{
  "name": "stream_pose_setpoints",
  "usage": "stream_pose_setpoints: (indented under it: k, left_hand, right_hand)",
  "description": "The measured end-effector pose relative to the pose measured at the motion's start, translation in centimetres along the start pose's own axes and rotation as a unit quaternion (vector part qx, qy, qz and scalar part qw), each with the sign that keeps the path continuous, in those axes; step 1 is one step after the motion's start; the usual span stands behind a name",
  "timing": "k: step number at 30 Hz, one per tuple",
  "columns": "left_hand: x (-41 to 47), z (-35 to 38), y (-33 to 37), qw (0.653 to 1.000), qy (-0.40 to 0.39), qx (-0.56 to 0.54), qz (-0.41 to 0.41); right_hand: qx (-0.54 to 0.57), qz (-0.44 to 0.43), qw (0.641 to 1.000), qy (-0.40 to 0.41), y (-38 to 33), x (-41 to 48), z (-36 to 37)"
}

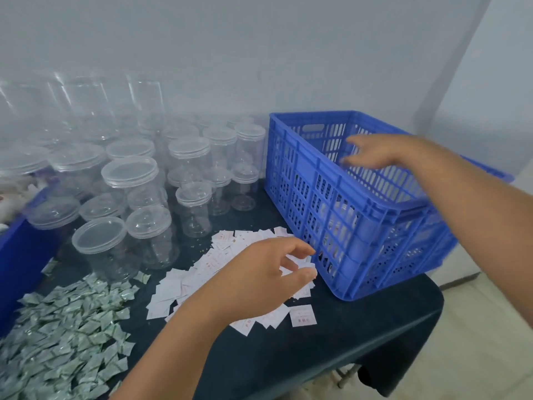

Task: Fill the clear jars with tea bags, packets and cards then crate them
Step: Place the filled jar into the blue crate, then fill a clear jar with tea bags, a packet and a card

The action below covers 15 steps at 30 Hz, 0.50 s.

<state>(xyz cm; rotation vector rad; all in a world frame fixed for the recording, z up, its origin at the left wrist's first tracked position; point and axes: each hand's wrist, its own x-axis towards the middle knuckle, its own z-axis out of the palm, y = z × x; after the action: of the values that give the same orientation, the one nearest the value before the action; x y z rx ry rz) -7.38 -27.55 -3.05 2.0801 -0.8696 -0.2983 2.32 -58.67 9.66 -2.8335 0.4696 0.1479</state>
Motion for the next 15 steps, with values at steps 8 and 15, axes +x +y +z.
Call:
stream_pose_setpoints:
  k: [8,15]
  left_hand:
    - [-6.0,-2.3,-0.9,0.992,0.095,0.075,-0.035]
    - [-13.0,-4.6,-4.3,0.958,0.205,0.168,-0.108]
  right_hand:
    - [0.319,-0.329,0.848,0.267,-10.0,-14.5,5.9]
    - [0.436,-0.270,0.848,0.133,-16.5,-19.3,25.6]
